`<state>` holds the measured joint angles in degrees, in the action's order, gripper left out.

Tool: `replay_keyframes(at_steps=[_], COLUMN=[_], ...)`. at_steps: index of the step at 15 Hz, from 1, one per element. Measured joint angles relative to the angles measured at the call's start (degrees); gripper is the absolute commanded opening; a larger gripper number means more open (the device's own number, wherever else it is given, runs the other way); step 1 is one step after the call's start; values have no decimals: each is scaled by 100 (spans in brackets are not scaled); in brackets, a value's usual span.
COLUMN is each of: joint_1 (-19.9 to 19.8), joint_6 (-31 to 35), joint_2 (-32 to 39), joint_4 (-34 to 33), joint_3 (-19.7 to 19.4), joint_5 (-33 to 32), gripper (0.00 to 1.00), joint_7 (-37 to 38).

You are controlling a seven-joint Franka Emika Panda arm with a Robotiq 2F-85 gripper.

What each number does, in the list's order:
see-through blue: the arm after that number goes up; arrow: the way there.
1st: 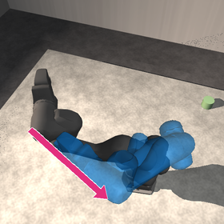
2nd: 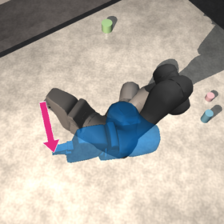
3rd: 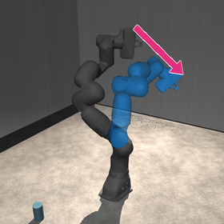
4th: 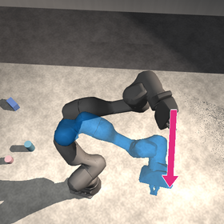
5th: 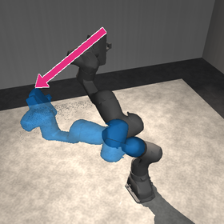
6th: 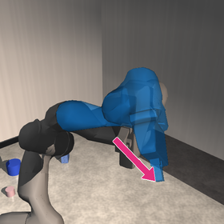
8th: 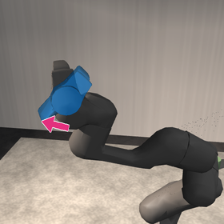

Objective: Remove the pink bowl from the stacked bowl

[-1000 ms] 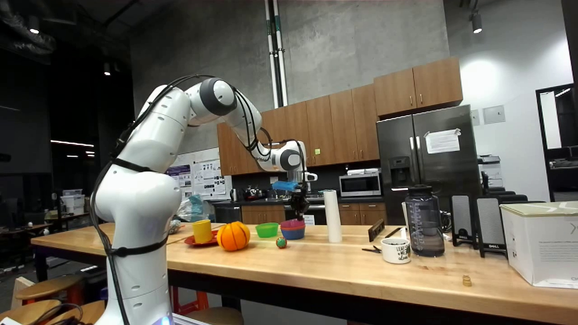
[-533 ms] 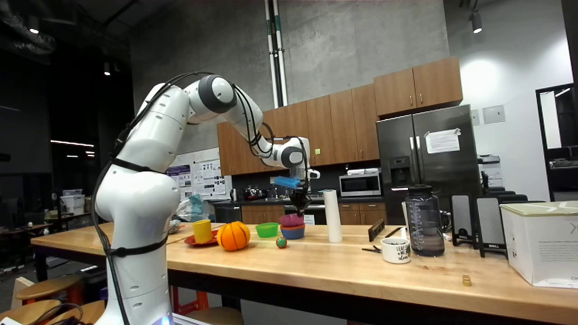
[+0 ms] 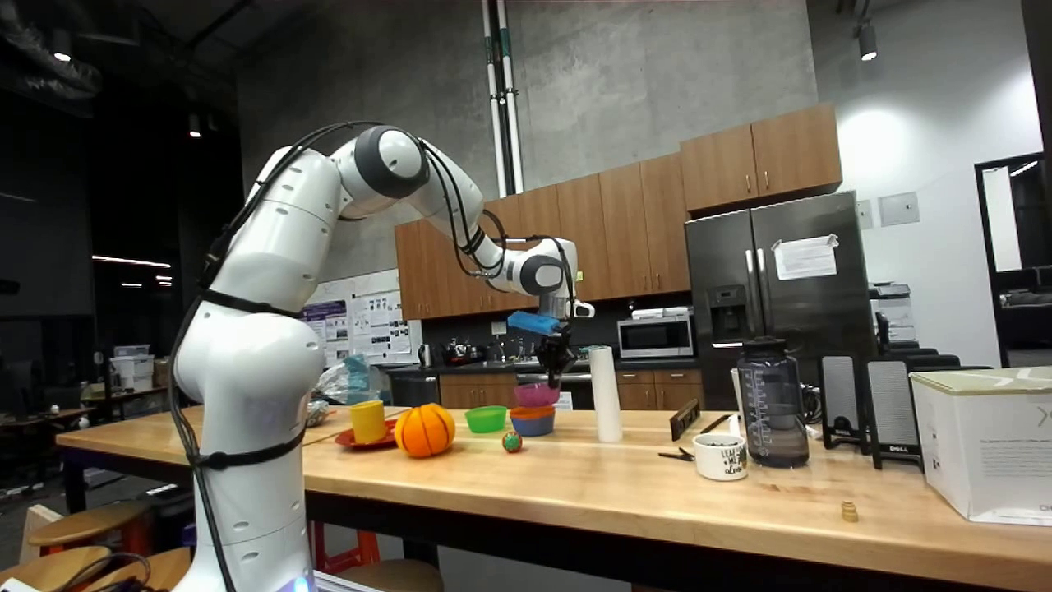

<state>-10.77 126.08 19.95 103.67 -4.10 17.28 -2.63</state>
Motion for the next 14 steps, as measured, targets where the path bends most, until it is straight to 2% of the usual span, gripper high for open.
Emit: replay_keyframes(at_steps=[5, 14], joint_1=[-188, -317], joint_6=[-381, -425], joint_2=[-198, -521], joint_4=[188, 745], joint_3=[-35, -433], joint_5=[44, 34], gripper=[1, 1], joint_7=[-384, -523])
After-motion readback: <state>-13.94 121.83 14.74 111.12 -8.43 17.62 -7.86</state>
